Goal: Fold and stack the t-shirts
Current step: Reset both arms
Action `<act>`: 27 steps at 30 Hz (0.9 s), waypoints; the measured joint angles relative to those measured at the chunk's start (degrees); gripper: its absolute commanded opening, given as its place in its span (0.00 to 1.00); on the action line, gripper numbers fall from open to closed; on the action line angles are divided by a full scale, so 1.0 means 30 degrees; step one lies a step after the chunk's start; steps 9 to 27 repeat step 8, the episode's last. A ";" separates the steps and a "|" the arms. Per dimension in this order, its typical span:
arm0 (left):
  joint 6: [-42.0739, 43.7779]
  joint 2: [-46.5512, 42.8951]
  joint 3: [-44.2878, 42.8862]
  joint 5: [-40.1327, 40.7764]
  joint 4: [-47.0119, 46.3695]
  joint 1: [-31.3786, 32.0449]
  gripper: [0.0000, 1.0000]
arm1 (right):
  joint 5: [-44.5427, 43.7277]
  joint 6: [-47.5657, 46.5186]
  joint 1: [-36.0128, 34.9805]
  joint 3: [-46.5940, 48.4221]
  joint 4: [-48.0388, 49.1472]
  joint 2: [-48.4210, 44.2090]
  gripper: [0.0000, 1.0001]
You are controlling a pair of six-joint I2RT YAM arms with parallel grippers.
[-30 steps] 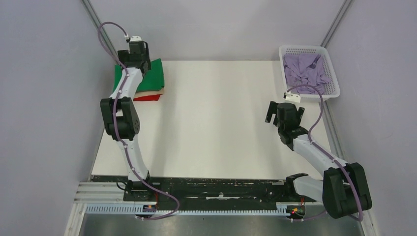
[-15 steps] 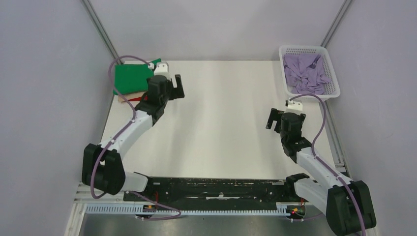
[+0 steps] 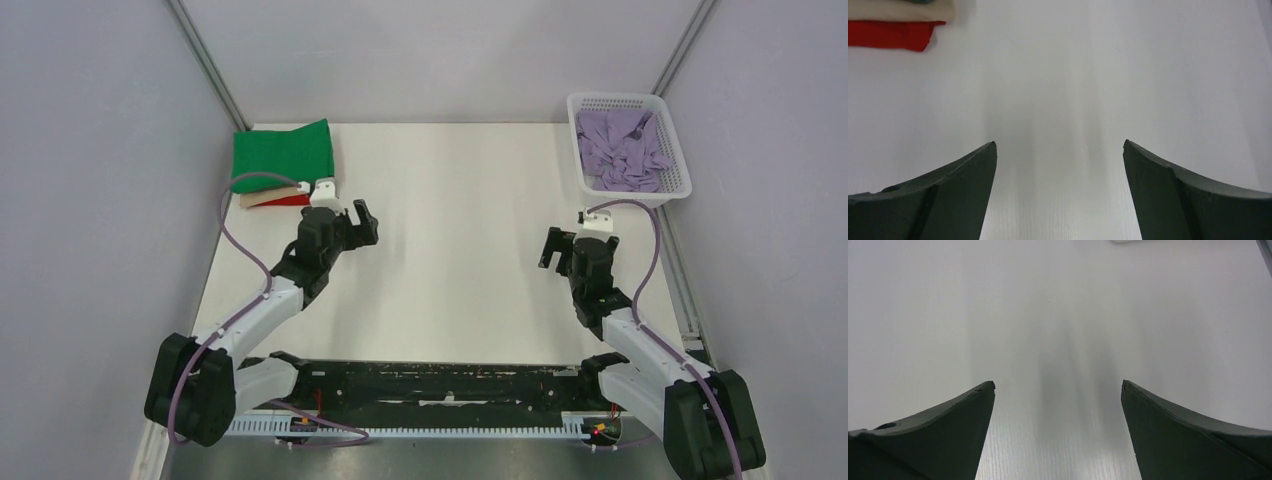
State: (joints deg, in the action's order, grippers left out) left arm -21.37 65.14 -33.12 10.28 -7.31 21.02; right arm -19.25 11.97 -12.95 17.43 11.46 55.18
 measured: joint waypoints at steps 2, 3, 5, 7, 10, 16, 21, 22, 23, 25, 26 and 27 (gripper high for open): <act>-0.0036 -0.0175 0.0000 0.0007 -0.0561 0.0007 1.00 | -0.0007 0.0000 0.0000 -0.0182 0.0372 0.0000 0.98; -0.0073 -0.0182 0.0000 0.0000 -0.0678 0.0007 1.00 | 0.0000 -0.0007 0.0000 -0.0321 0.0590 0.0000 0.98; -0.0168 -0.0182 0.0000 0.0000 -0.0750 0.0007 1.00 | 0.0029 -0.0015 0.0000 -0.0641 0.0976 0.0000 0.98; -0.0204 -0.0182 0.0000 0.0015 -0.0750 0.0007 1.00 | 0.0087 -0.0022 0.0000 -0.1093 0.1428 -0.0007 0.98; -0.0219 -0.0197 0.0000 0.0022 -0.0743 0.0007 1.00 | 0.0226 -0.0058 0.0007 -0.1392 0.1727 -0.0051 0.98; -0.0219 -0.0197 0.0000 0.0022 -0.0743 0.0007 1.00 | 0.0226 -0.0058 0.0007 -0.1392 0.1727 -0.0051 0.98; -0.0219 -0.0197 0.0000 0.0022 -0.0743 0.0007 1.00 | 0.0226 -0.0058 0.0007 -0.1392 0.1727 -0.0051 0.98; -0.0219 -0.0197 0.0000 0.0022 -0.0743 0.0007 1.00 | 0.0226 -0.0058 0.0007 -0.1392 0.1727 -0.0051 0.98; -0.0219 -0.0197 0.0000 0.0022 -0.0743 0.0007 1.00 | 0.0226 -0.0058 0.0007 -0.1392 0.1727 -0.0051 0.98; -0.0219 -0.0197 0.0000 0.0022 -0.0743 0.0007 1.00 | 0.0226 -0.0058 0.0007 -0.1392 0.1727 -0.0051 0.98; -0.0219 -0.0197 0.0000 0.0022 -0.0743 0.0007 1.00 | 0.0226 -0.0058 0.0007 -0.1392 0.1727 -0.0051 0.98; -0.0219 -0.0197 0.0000 0.0022 -0.0743 0.0007 1.00 | 0.0226 -0.0058 0.0007 -0.1392 0.1727 -0.0051 0.98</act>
